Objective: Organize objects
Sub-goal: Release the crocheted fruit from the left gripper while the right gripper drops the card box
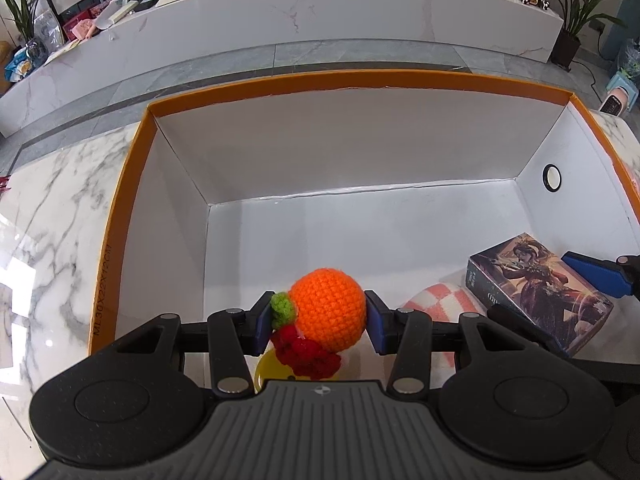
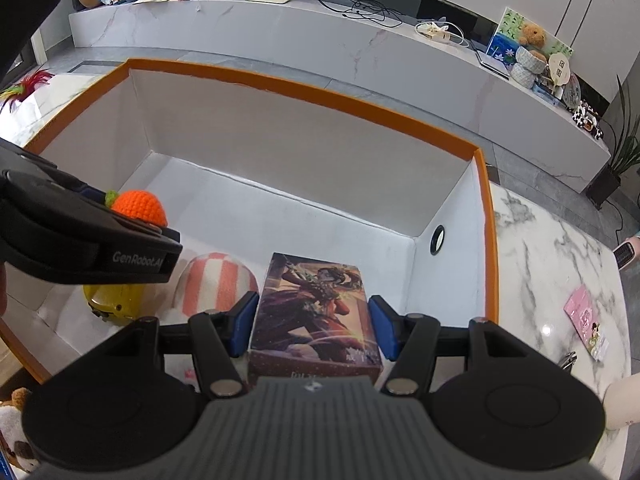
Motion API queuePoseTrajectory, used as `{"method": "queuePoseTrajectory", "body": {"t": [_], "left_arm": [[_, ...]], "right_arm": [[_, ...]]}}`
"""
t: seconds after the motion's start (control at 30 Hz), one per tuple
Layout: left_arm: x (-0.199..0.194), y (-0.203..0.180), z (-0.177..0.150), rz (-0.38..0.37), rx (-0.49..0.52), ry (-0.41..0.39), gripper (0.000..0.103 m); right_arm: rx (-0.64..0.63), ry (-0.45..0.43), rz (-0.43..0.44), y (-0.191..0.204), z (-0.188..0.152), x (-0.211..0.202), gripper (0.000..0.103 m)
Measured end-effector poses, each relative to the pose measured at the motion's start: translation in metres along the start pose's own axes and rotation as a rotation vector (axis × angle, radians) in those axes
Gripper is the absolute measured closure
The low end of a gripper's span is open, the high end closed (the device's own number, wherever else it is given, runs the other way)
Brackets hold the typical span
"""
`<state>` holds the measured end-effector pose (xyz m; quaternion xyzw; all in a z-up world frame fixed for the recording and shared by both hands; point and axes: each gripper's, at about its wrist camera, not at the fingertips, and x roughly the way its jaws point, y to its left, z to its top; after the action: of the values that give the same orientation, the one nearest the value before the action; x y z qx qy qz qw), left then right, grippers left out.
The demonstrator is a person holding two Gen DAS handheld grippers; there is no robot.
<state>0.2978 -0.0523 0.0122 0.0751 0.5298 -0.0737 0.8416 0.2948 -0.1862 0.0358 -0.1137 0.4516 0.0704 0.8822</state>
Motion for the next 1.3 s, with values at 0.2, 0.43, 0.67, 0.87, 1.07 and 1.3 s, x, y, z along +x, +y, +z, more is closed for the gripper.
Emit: {"method": "queuePoseTrajectory", "body": {"t": [0.2, 0.43, 0.67, 0.87, 1.07, 1.3], "left_arm": [[0.000, -0.003, 0.001, 0.009, 0.010, -0.004, 0.049], [0.000, -0.007, 0.001, 0.030, 0.038, -0.009, 0.043], [0.000, -0.008, 0.002, 0.037, 0.042, -0.007, 0.043], [0.000, -0.009, 0.002, 0.042, 0.046, -0.009, 0.042], [0.000, -0.010, 0.001, 0.041, 0.045, -0.015, 0.040], [-0.001, -0.010, 0.000, 0.040, 0.047, -0.019, 0.038]], "right_arm": [[0.005, 0.002, -0.018, 0.004, 0.001, 0.001, 0.042], [0.001, -0.002, -0.028, 0.006, 0.001, 0.000, 0.041], [0.003, -0.004, -0.029, 0.006, 0.001, -0.001, 0.040], [0.002, -0.007, -0.029, 0.004, 0.001, -0.002, 0.039], [0.001, -0.018, -0.020, 0.002, 0.003, -0.005, 0.035], [-0.009, -0.045, -0.063, 0.004, 0.001, -0.011, 0.012]]}}
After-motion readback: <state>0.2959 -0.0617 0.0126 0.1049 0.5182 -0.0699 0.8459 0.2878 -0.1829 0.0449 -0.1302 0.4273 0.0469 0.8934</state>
